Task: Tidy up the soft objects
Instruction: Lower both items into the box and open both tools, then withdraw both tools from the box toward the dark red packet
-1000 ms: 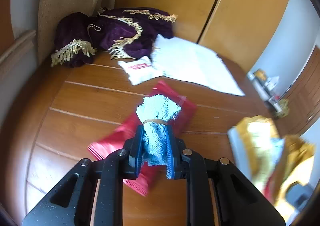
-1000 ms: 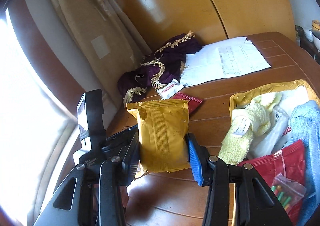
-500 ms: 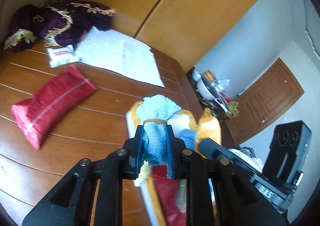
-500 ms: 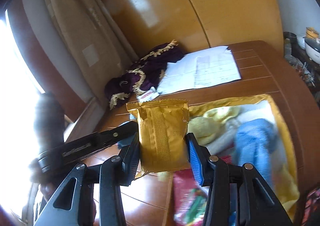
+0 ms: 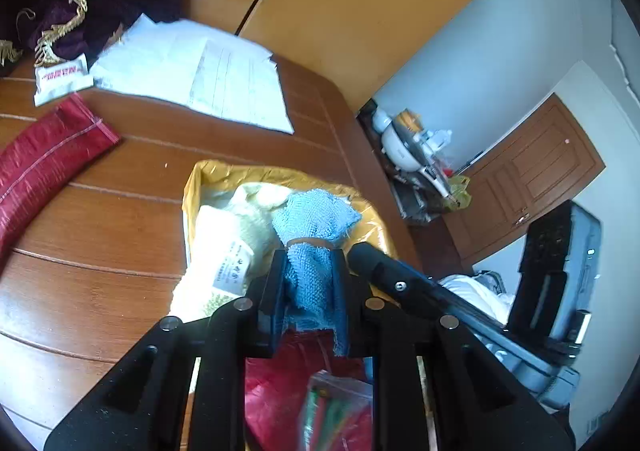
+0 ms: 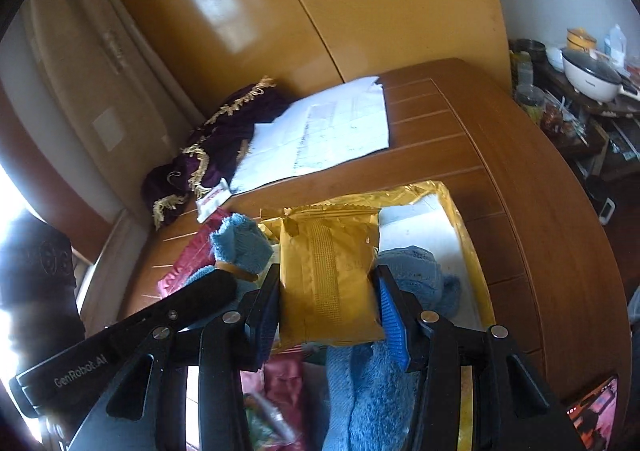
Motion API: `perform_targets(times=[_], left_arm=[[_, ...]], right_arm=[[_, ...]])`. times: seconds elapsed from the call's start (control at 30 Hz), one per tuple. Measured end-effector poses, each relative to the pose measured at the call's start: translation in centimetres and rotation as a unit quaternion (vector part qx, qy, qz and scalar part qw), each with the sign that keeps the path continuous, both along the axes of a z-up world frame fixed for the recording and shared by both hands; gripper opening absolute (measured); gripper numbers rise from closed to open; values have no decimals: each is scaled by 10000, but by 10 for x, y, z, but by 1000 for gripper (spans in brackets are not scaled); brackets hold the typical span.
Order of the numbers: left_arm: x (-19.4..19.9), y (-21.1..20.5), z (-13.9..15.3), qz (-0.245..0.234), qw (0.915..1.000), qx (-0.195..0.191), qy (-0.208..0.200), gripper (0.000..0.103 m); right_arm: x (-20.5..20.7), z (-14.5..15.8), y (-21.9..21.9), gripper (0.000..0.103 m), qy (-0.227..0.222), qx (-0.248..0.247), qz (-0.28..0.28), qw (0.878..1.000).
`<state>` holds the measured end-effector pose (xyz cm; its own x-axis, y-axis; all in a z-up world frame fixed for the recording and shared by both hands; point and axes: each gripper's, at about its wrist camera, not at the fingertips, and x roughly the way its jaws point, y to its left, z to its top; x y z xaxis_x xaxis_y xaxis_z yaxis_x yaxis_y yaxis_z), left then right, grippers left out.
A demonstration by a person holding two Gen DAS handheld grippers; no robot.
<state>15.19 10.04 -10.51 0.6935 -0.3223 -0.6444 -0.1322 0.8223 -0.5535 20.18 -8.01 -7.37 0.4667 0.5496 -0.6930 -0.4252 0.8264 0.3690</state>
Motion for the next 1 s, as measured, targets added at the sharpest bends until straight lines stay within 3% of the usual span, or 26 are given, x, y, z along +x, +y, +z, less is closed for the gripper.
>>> perform_targets(times=[0.1,0.3,0.53,0.73,1.0], left_arm=[[5,0,-12,-69,9998,-94,168,18],[1,-5,-14,-96,9999,1,44,23],[-3,-3,-9,-193,9998,-112,4,47],[-30,12,7,-153,9993,-47,-348,71],[-82,64,16,536,9958,406,-627,72]], right_arm=[[4,-8,0,50,74,-4,-48,10000],[0,-11,1,54,-27,79,-97,9999],[-4,-5,-13,64,-61,634,-258,9976],[-19,9,-12,73,-221,842,-188,9960],[-47,30,10,76,-484,947,71,9943]])
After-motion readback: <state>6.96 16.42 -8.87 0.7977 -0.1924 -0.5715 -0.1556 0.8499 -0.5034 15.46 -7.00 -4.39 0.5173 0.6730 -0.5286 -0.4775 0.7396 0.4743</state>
